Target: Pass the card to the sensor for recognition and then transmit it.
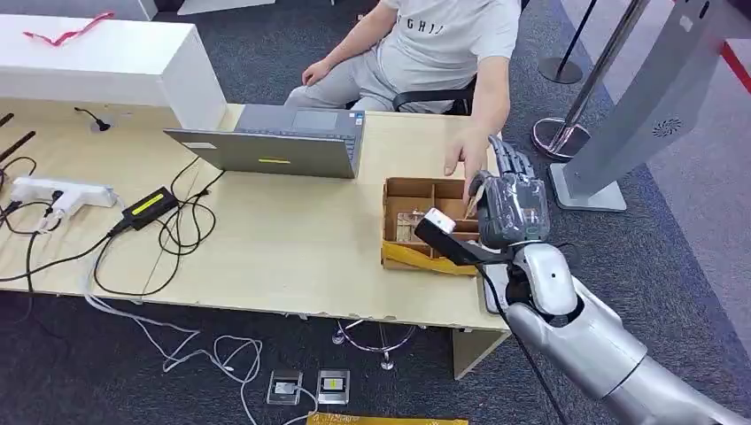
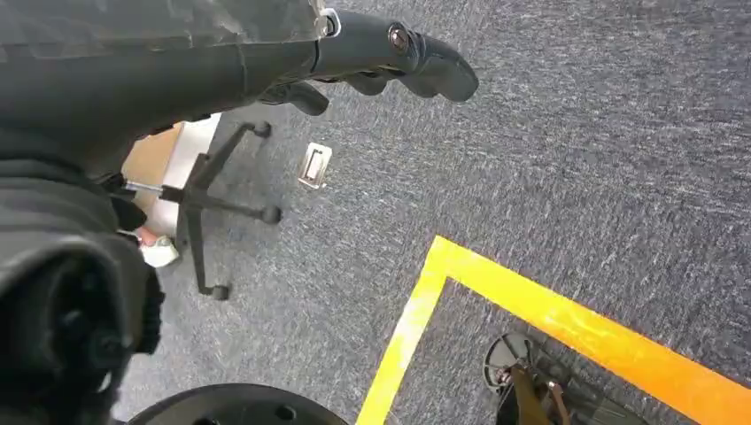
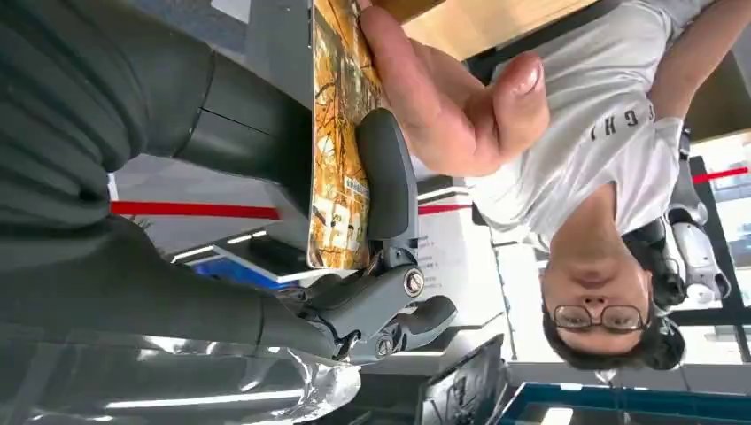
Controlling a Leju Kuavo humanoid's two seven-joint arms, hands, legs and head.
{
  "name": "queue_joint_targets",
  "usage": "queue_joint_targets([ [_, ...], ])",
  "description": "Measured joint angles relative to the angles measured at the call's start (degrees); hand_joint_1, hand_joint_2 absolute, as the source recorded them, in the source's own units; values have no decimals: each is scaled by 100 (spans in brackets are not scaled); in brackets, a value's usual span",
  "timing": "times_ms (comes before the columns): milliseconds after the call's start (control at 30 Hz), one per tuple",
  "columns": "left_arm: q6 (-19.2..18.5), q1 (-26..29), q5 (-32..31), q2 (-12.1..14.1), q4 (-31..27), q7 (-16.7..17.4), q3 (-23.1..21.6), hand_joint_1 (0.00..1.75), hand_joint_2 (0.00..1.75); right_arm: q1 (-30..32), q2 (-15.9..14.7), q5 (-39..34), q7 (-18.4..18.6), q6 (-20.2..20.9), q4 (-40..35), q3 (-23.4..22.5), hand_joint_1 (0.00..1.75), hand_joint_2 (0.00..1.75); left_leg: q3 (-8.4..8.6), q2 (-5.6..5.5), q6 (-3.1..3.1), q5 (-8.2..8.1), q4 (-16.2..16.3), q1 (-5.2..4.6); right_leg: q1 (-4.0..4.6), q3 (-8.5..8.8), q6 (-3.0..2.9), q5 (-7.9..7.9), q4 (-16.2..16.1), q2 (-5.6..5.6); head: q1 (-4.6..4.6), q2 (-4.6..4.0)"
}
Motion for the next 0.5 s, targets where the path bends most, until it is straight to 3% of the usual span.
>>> queue_joint_targets([
  [67,2,0,0,2,0,0,0,0,0,1,31,22,-2,2,59,15,175,175,0,0,0,0,0,0,0,0,0,0,0,0,-2,0],
  [100,9,0,2,4,0,0,0,0,0,2,46,28,-4,2,74,15,136,175,0,0,0,0,0,0,0,0,0,0,0,0,0,0],
  [133,13,0,2,7,0,-2,0,0,0,1,48,33,-11,4,87,15,0,175,0,0,0,0,0,0,0,0,0,0,0,0,-2,0],
  [500,66,0,125,39,0,-7,0,0,0,41,188,332,-4,-111,328,26,0,175,3,1,0,0,0,0,0,0,0,0,0,1,-4,0],
])
